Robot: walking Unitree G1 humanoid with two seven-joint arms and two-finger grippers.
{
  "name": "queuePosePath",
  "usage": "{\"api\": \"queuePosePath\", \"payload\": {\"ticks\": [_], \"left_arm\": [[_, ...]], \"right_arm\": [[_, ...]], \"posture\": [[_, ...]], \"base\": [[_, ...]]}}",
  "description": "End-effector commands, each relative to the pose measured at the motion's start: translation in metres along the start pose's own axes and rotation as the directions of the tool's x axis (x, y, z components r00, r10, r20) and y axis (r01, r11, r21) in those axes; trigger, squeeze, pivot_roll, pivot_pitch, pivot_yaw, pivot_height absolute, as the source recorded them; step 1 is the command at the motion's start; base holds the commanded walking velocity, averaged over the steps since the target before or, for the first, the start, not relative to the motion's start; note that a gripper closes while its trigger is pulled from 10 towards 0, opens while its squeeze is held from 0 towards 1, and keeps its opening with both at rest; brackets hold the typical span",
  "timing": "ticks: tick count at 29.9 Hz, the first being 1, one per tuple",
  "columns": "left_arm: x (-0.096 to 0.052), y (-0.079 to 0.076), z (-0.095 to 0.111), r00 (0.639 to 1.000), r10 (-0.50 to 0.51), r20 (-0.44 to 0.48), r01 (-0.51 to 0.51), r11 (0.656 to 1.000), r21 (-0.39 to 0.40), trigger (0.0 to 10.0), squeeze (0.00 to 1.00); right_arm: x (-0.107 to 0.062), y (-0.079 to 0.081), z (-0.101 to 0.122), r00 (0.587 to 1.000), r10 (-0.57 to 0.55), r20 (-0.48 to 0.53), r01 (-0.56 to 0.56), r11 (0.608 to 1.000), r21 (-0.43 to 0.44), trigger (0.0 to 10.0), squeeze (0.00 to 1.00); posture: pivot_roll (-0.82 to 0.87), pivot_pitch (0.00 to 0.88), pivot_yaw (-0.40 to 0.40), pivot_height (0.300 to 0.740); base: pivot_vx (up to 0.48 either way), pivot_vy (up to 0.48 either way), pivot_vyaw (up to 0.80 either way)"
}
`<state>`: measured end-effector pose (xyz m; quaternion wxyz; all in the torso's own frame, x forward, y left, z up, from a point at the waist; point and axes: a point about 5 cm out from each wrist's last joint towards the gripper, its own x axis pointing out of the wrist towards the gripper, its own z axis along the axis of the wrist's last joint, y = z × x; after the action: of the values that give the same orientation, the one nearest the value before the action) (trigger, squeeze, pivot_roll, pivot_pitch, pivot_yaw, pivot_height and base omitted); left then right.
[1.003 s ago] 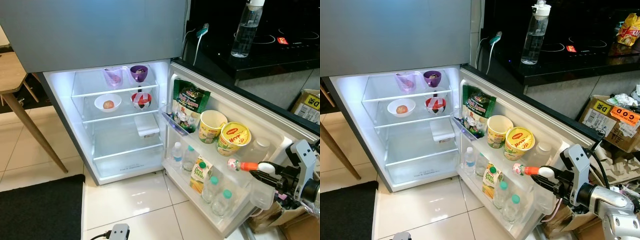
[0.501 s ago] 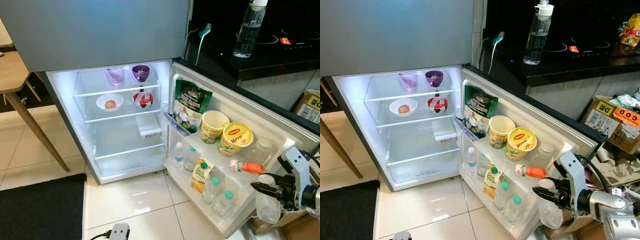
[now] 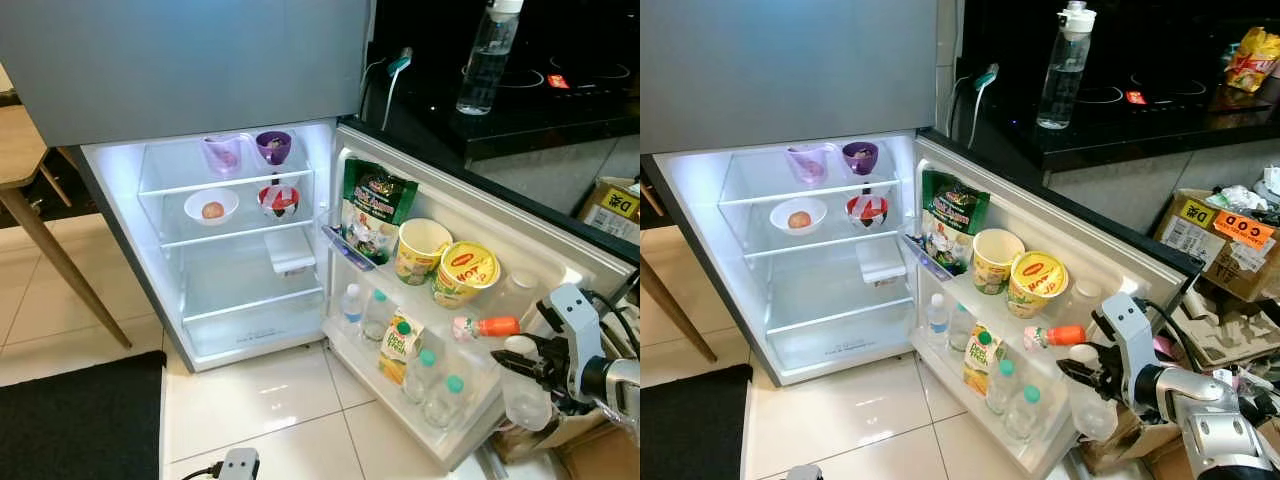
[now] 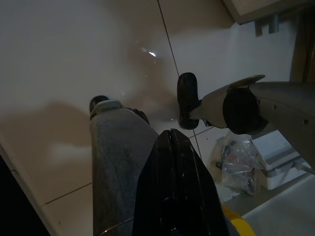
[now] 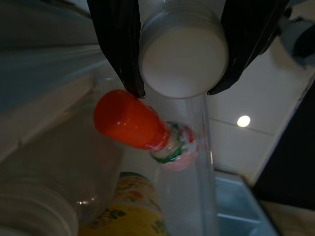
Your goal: Restocking fridge
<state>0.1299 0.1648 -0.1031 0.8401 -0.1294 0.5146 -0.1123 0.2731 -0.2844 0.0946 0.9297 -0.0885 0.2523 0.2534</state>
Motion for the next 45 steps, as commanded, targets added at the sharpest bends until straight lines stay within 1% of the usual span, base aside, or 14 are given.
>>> {"api": "queuePosePath", "payload": {"ticks": [1,6,11,19,22,24,26,29,30,31,34,35,38,45], "left_arm": [[-0.001,-0.001,-0.011,0.999,0.001,-0.040,-0.001,1.000,-0.003,10.0,0.00],[-0.001,-0.002,-0.011,0.999,0.000,-0.039,0.000,1.000,-0.005,10.0,0.00],[0.000,-0.003,-0.011,0.999,-0.003,-0.037,0.002,1.000,-0.009,10.0,0.00],[0.000,-0.003,-0.011,0.999,-0.003,-0.039,0.002,1.000,-0.008,10.0,0.00],[0.000,-0.003,-0.011,0.999,-0.001,-0.039,0.001,1.000,-0.006,10.0,0.00],[0.000,-0.002,-0.010,0.999,0.000,-0.037,0.000,1.000,-0.004,10.0,0.00],[0.000,-0.002,-0.010,0.999,-0.001,-0.036,0.001,1.000,-0.003,10.0,0.00],[0.000,-0.002,-0.010,0.999,-0.001,-0.036,0.001,1.000,-0.003,10.0,0.00],[0.000,-0.002,-0.010,0.999,-0.002,-0.037,0.002,1.000,0.000,10.0,0.00],[0.000,-0.002,-0.010,0.999,-0.002,-0.037,0.002,1.000,0.000,10.0,0.00],[0.000,-0.002,-0.010,0.999,-0.002,-0.037,0.002,1.000,0.001,10.0,0.00],[0.000,-0.002,-0.010,0.999,-0.002,-0.037,0.002,1.000,0.001,10.0,0.00],[0.000,-0.002,-0.009,0.999,-0.001,-0.034,0.001,1.000,0.000,10.0,0.00],[0.000,-0.003,-0.010,0.999,-0.003,-0.033,0.002,1.000,-0.005,10.0,0.00]], "right_arm": [[0.002,-0.004,0.015,0.998,-0.027,0.056,0.029,0.999,-0.032,10.0,0.00],[0.003,-0.003,0.021,0.996,-0.024,0.083,0.027,0.999,-0.036,10.0,0.00],[0.004,0.001,0.026,0.991,0.028,0.130,-0.024,0.999,-0.034,10.0,0.00],[0.006,0.002,0.028,0.991,0.024,0.132,-0.020,0.999,-0.031,10.0,0.00],[0.011,0.005,0.032,0.990,0.028,0.141,-0.023,0.999,-0.036,10.0,0.00],[0.017,0.010,0.040,0.982,0.036,0.187,-0.027,0.999,-0.047,10.0,0.00],[0.017,0.011,0.046,0.973,0.041,0.229,-0.028,0.998,-0.059,10.0,0.00],[0.017,0.012,0.049,0.968,0.043,0.248,-0.029,0.998,-0.062,10.0,0.00],[0.014,0.013,0.062,0.942,0.054,0.330,-0.029,0.996,-0.080,10.0,0.00],[0.014,0.013,0.062,0.942,0.054,0.330,-0.029,0.996,-0.080,10.0,0.00],[0.011,0.012,0.075,0.915,0.049,0.401,-0.012,0.995,-0.095,10.0,0.00],[0.011,0.012,0.075,0.915,0.049,0.401,-0.012,0.995,-0.095,10.0,0.00],[0.007,0.012,0.089,0.877,0.045,0.478,0.004,0.995,-0.100,10.0,0.00],[0.004,0.016,0.099,0.841,0.059,0.539,0.007,0.993,-0.120,10.0,0.00]], "posture": [[-0.09,0.000,-0.031,0.740],[-0.09,0.000,-0.033,0.740],[-0.09,0.000,-0.036,0.740],[-0.09,0.000,-0.037,0.740],[-0.09,0.000,-0.038,0.740],[-0.09,0.000,-0.038,0.740],[-0.09,0.000,-0.038,0.740],[-0.09,0.000,-0.038,0.740],[-0.09,0.000,-0.038,0.740],[-0.09,0.000,-0.038,0.740],[-0.09,0.000,-0.039,0.740],[-0.09,0.000,-0.039,0.740],[-0.09,0.000,-0.038,0.740],[-0.09,0.000,-0.038,0.740]], "base": [[0.000,0.000,0.00],[0.000,0.000,0.00],[0.000,0.000,0.00],[0.000,0.000,0.00],[0.000,0.000,0.00],[0.000,0.000,0.00],[0.000,0.000,0.00],[0.000,0.000,0.00],[0.000,0.000,0.00],[0.000,0.000,0.00],[0.000,0.000,0.00],[0.000,0.000,0.00],[0.000,0.000,0.00],[0.000,0.000,0.00]]}}
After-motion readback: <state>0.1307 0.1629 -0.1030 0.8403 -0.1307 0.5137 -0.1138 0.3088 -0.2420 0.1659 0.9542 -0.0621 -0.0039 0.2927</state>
